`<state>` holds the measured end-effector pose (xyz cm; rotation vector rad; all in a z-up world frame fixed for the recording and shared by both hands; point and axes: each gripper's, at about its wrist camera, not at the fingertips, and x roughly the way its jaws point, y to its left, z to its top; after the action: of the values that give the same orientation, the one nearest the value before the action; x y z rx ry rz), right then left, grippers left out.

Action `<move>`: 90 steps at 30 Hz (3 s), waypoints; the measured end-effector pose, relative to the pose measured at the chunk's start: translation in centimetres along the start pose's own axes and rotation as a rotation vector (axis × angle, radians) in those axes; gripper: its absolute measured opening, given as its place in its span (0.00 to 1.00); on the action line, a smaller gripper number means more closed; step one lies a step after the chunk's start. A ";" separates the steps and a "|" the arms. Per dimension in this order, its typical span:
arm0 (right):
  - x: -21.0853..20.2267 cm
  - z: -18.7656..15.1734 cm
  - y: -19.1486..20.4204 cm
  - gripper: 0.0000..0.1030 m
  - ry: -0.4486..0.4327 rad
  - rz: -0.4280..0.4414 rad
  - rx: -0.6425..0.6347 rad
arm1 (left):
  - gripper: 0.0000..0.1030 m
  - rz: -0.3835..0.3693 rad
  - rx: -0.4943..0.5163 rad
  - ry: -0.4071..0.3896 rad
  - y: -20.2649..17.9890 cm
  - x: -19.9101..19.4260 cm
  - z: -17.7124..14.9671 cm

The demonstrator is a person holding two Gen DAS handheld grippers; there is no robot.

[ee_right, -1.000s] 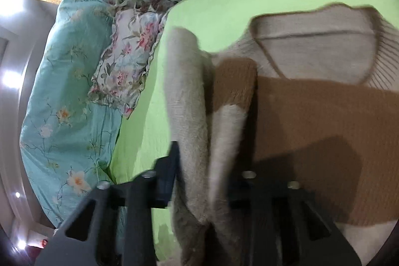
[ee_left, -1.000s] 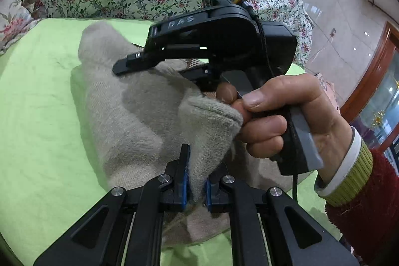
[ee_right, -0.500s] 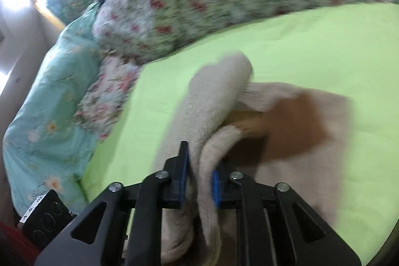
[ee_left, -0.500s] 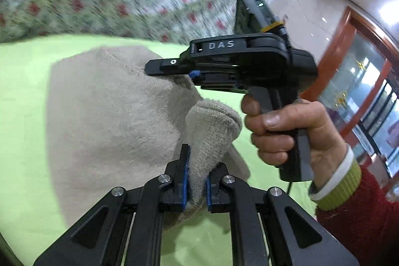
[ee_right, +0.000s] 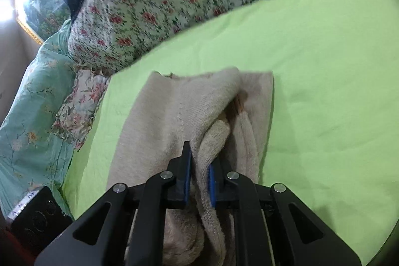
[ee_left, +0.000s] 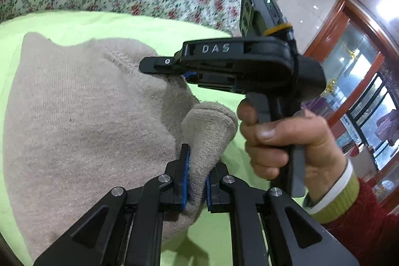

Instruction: Fold small clothes

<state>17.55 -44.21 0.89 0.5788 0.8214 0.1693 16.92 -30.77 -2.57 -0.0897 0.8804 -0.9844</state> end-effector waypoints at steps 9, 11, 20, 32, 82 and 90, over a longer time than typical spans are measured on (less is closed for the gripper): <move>0.6 -1.7 -2.4 0.16 0.009 -0.088 0.064 | 0.20 0.020 -0.056 0.098 1.2 2.0 -1.9; -0.1 -1.8 -2.3 0.28 -0.004 -0.116 0.069 | 0.44 0.008 -0.047 0.101 1.2 0.5 -2.0; -2.9 -4.0 -1.9 0.70 -0.016 -0.103 0.104 | 0.83 0.073 -0.126 -0.012 5.9 -8.6 -2.0; -0.1 -3.9 -2.9 0.70 0.055 -0.033 0.155 | 0.84 0.064 -0.369 0.065 15.3 -4.9 1.3; 6.3 -6.9 16.0 0.48 0.013 0.013 -0.109 | 0.60 0.361 -0.301 -0.192 17.3 -29.6 -9.6; 12.6 -4.8 15.6 0.12 0.120 -0.014 -0.010 | 0.57 0.311 -0.299 -0.137 17.6 -26.1 -8.5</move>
<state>23.72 -24.63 -1.21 0.5575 0.9403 0.1968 16.78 1.77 -0.06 -0.2631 0.8792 -0.5465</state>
